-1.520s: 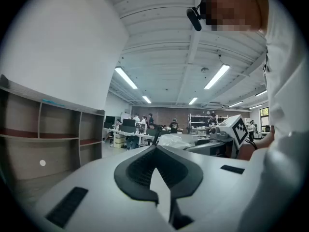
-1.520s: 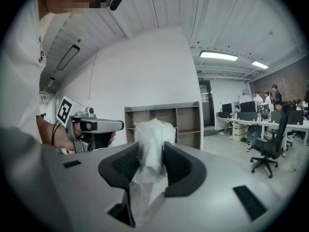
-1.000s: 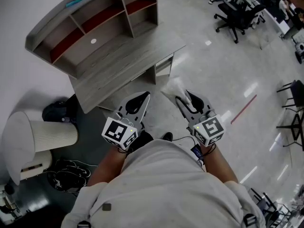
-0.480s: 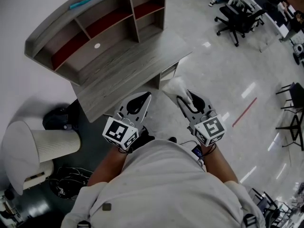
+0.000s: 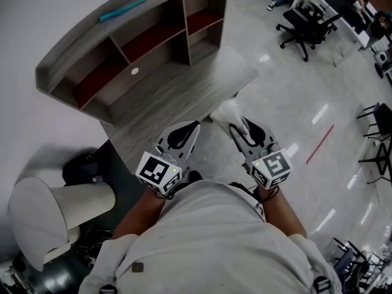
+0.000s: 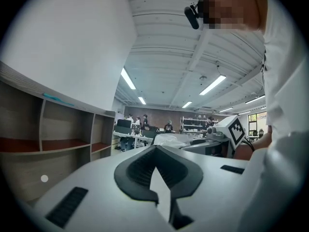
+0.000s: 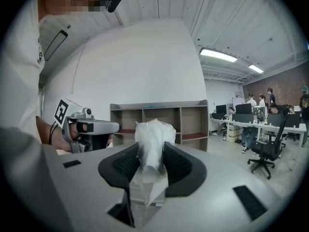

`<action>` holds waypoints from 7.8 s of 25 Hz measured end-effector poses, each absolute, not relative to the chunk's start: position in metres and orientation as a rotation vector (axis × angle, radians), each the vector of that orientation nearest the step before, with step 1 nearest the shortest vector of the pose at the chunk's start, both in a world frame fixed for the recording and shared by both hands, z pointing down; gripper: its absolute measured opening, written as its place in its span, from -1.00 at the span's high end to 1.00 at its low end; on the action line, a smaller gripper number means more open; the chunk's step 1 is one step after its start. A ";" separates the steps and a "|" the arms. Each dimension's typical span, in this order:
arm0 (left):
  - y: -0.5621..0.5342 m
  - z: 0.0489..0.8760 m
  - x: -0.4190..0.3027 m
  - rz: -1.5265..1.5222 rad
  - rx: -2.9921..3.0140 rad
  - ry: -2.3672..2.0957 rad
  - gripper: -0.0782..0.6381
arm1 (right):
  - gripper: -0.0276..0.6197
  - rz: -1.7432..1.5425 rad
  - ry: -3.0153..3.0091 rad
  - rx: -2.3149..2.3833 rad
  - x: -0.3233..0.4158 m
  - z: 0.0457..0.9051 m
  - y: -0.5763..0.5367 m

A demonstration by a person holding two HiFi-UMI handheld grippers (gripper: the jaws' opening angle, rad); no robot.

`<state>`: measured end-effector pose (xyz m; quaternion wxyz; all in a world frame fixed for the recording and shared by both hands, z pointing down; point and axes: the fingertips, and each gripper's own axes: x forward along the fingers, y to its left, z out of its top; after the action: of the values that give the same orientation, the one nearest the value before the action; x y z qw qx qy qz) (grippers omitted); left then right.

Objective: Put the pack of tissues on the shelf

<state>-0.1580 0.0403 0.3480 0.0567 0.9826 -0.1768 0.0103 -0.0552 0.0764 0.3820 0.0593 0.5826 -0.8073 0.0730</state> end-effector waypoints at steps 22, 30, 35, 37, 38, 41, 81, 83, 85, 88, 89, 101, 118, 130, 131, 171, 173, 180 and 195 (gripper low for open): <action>-0.040 0.360 -0.150 0.063 2.944 -0.714 0.74 | 0.43 0.218 -2.525 1.668 -0.025 0.389 -0.021; -0.079 0.360 -0.074 0.086 2.914 -0.849 0.74 | 0.43 0.232 -2.611 1.543 0.048 0.391 -0.070; -0.098 0.357 -0.021 0.098 2.900 -0.919 0.74 | 0.43 0.225 -2.657 1.476 0.098 0.390 -0.092; -0.102 0.357 -0.002 0.102 2.897 -0.946 0.74 | 0.43 0.219 -2.673 1.445 0.116 0.389 -0.097; -0.103 0.357 0.007 0.103 2.897 -0.958 0.74 | 0.43 0.217 -2.679 1.432 0.125 0.389 -0.099; -0.107 0.357 0.031 0.098 2.890 -0.985 0.74 | 0.43 0.209 -2.692 1.404 0.148 0.391 -0.103; -0.266 0.387 0.033 0.094 2.789 -1.111 0.74 | 0.44 0.333 -2.655 1.286 0.148 0.435 -0.258; -0.280 0.391 0.030 0.097 2.781 -1.120 0.74 | 0.44 0.336 -2.649 1.276 0.143 0.437 -0.271; -0.295 0.396 0.027 0.103 2.774 -1.123 0.74 | 0.43 0.337 -2.643 1.269 0.138 0.440 -0.286; -0.316 0.402 0.024 0.108 2.765 -1.121 0.74 | 0.44 0.338 -2.633 1.259 0.130 0.445 -0.309; -0.322 0.404 0.023 0.109 2.763 -1.120 0.74 | 0.44 0.337 -2.630 1.256 0.127 0.447 -0.316; -0.384 0.443 0.005 0.162 2.715 -1.154 0.74 | 0.44 0.366 -2.562 1.237 0.100 0.490 -0.401; -0.418 0.470 0.002 0.173 2.697 -1.079 0.74 | 0.43 0.346 -2.437 1.289 0.083 0.537 -0.501; -0.422 0.478 0.000 0.190 2.689 -1.054 0.74 | 0.41 0.282 -2.398 1.319 0.072 0.546 -0.533; -0.422 0.479 0.000 0.191 2.687 -1.054 0.74 | 0.40 0.275 -2.396 1.323 0.071 0.546 -0.534; -0.325 0.435 0.031 0.154 2.748 -1.102 0.74 | 0.09 0.176 -2.502 1.336 0.106 0.475 -0.395; -0.316 0.430 0.034 0.141 2.752 -1.101 0.74 | 0.09 0.169 -2.508 1.328 0.109 0.470 -0.378; -0.284 0.408 0.047 0.096 2.784 -1.105 0.74 | 0.09 0.152 -2.544 1.331 0.122 0.454 -0.321; -0.218 0.390 0.082 0.071 2.826 -1.090 0.74 | 0.34 0.136 -2.601 1.349 0.159 0.428 -0.228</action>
<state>0.0821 -0.2185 0.3899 0.0562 0.9313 -0.3591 0.0233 0.1587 -0.2284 0.4276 0.1039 0.4573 -0.8820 0.0462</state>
